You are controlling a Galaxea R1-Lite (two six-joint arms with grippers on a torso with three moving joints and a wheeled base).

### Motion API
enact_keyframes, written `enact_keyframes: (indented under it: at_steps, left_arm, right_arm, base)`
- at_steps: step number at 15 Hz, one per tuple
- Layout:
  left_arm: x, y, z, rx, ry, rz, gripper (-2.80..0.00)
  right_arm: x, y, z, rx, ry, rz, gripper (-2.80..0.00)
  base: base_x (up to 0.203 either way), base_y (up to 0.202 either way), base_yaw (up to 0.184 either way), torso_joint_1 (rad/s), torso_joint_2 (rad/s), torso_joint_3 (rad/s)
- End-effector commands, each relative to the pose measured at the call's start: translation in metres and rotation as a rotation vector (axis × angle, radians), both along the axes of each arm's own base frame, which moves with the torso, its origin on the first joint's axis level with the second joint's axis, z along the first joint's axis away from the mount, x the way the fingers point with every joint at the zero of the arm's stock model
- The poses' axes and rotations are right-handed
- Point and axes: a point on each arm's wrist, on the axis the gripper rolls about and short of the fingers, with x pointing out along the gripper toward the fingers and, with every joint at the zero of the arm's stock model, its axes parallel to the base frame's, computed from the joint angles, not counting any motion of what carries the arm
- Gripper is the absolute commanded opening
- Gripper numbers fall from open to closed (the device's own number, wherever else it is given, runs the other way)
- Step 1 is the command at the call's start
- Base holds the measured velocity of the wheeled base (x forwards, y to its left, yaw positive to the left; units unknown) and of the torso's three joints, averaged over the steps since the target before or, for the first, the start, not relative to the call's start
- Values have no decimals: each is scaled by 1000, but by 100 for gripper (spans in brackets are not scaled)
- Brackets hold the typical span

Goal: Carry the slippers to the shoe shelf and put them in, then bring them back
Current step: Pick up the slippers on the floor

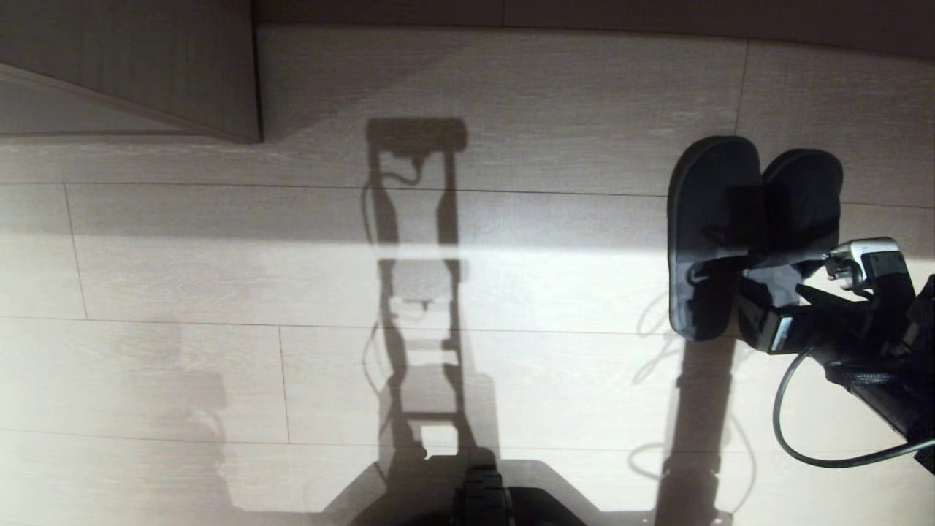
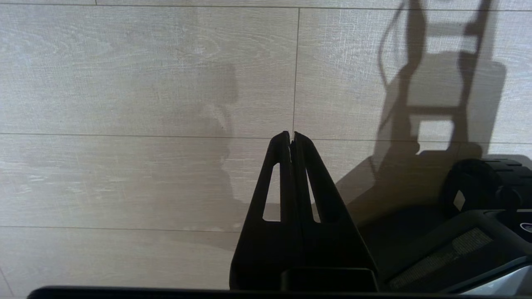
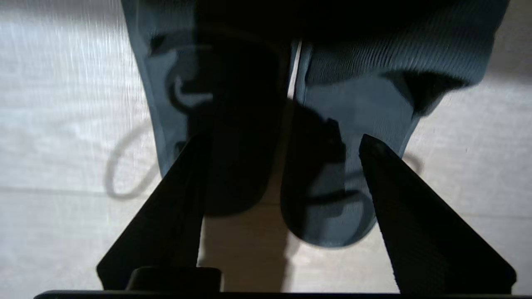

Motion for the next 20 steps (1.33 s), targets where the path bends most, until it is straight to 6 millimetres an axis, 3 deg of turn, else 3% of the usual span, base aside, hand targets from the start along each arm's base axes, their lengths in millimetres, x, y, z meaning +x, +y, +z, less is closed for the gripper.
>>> enact_keyframes:
  at_steps: [1,3,10,13,20]
  left_arm:
    - [0,0,0,0,-2,1,-280]
    - [0,0,0,0,-2,0,-280]
    - [0,0,0,0,-2,0,-280]
    - [0,0,0,0,0,1,-280]
    - [0,0,0,1,-2,1,-280]
  right_arm:
    - [14,-1,-6,4,-59,-3,0]
    - [22,-2,-11,31,-134,-6,0]
    - [21,-2,-12,144,-155,2,0]
    - [30,-2,-1,218,-219,11,0]
    - [51,-3,2,231,-251,25,0]
  base:
    - [0,0,0,0,0,0]
    - [0,0,0,0,0,0]
    - [0,0,0,0,0,0]
    - [0,0,0,0,0,0]
    - [0,0,0,0,0,0]
